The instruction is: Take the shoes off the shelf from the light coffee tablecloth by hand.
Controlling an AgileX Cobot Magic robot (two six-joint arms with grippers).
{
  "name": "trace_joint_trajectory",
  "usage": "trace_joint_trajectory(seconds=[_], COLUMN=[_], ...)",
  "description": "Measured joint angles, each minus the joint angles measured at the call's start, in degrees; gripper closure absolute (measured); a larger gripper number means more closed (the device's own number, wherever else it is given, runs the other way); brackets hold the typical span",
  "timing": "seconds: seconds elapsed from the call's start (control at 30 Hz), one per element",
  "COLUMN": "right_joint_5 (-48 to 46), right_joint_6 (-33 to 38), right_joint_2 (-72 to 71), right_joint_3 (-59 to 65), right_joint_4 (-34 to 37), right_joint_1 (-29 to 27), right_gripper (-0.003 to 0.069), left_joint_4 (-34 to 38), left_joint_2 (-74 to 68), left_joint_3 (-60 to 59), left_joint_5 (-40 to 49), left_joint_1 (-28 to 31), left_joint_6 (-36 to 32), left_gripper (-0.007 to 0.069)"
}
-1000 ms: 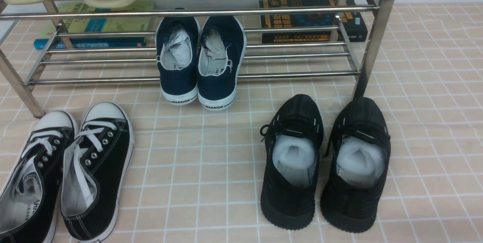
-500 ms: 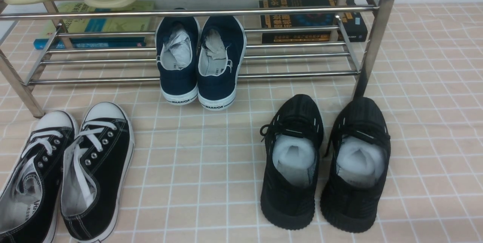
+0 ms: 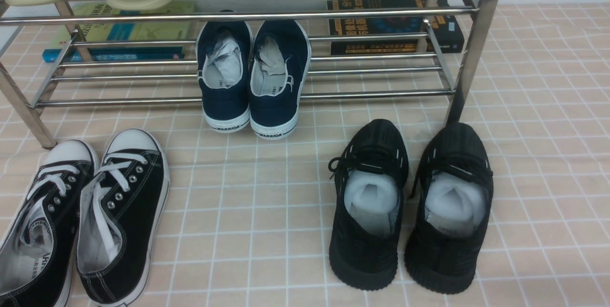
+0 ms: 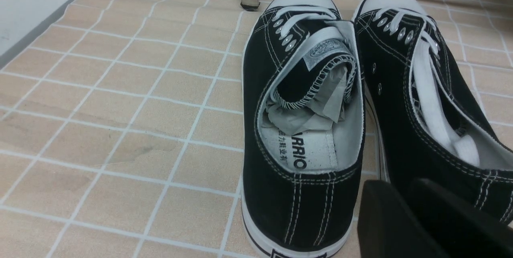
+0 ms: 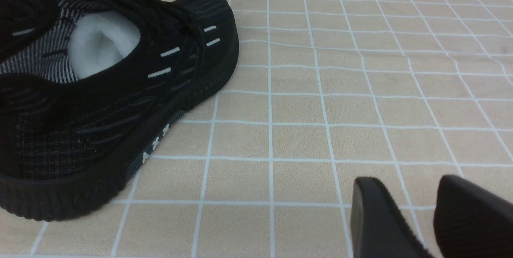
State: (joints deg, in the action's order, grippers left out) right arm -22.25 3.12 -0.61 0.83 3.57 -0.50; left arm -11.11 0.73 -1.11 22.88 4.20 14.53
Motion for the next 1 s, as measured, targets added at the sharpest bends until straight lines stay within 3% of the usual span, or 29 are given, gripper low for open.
trace_joint_trajectory(seconds=[1.0], right_joint_5=[0.0], right_joint_6=[0.0], right_joint_2=[0.0], right_joint_3=[0.0], right_joint_4=[0.0], right_joint_1=[0.0], right_gripper=[0.0419], left_joint_4=[0.0], left_joint_2=[0.0], left_joint_3=[0.0], left_joint_5=[0.0], left_joint_1=[0.0], left_joint_6=[-0.1], left_gripper=[0.0468])
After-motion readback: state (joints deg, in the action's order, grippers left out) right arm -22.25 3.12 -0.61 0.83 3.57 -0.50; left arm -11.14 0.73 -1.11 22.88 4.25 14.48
